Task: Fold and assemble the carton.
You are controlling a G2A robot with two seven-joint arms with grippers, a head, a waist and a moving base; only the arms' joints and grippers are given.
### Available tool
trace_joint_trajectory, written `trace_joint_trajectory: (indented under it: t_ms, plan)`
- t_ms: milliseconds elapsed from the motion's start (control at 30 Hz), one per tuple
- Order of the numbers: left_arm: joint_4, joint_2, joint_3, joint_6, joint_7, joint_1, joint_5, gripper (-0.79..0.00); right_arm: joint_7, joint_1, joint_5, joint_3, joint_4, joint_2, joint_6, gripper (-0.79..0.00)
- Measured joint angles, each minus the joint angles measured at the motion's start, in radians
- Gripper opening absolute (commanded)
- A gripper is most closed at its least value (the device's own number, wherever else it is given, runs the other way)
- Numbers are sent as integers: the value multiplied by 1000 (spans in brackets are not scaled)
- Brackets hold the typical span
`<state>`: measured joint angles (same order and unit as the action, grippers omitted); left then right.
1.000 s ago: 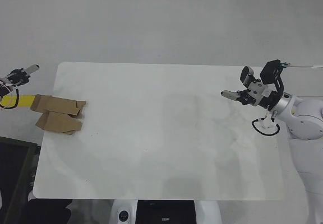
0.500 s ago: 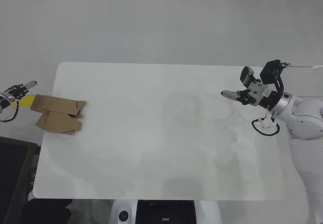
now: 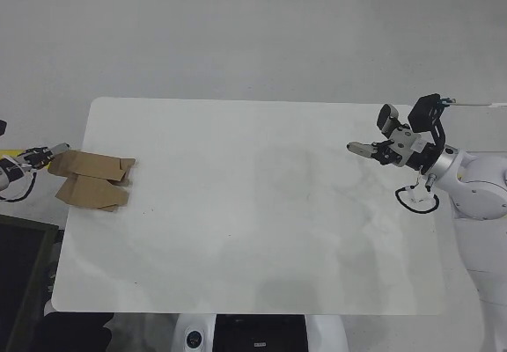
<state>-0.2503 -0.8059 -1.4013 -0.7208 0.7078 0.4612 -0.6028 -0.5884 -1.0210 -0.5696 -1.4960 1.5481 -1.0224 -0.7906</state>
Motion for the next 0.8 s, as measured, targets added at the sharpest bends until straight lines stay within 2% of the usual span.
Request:
trace_joint_trajectory:
  t_ms: [67, 133, 167, 233, 300, 433, 467, 500, 800]
  plan:
    - [2, -2, 10, 17, -5, 1, -14, -243, 0, 0, 0, 0, 0, 0, 0, 0]
    - [5, -5, 18, 28, -14, 2, -22, -299, 0, 0, 0, 0, 0, 0, 0, 0]
    - [7, -6, 20, 29, -17, 2, -22, -385, 0, 0, 0, 0, 0, 0, 0, 0]
    - [12, -6, 23, 31, -19, 0, -20, -416, 0, 0, 0, 0, 0, 0, 0, 0]
    - [17, -6, 24, 31, -21, -1, -18, -548, 0, 0, 0, 0, 0, 0, 0, 0]
    - [24, -5, 25, 17, -17, -4, -5, -690, 0, 0, 0, 0, 0, 0, 0, 0]
    - [25, -5, 25, 12, -16, -4, -1, -757, 0, 0, 0, 0, 0, 0, 0, 0]
    - [26, -5, 24, 8, -14, -4, 3, -785, 0, 0, 0, 0, 0, 0, 0, 0]
    - [28, -1, 2, -62, 24, -16, 91, -785, 0, 0, 0, 0, 0, 0, 0, 0]
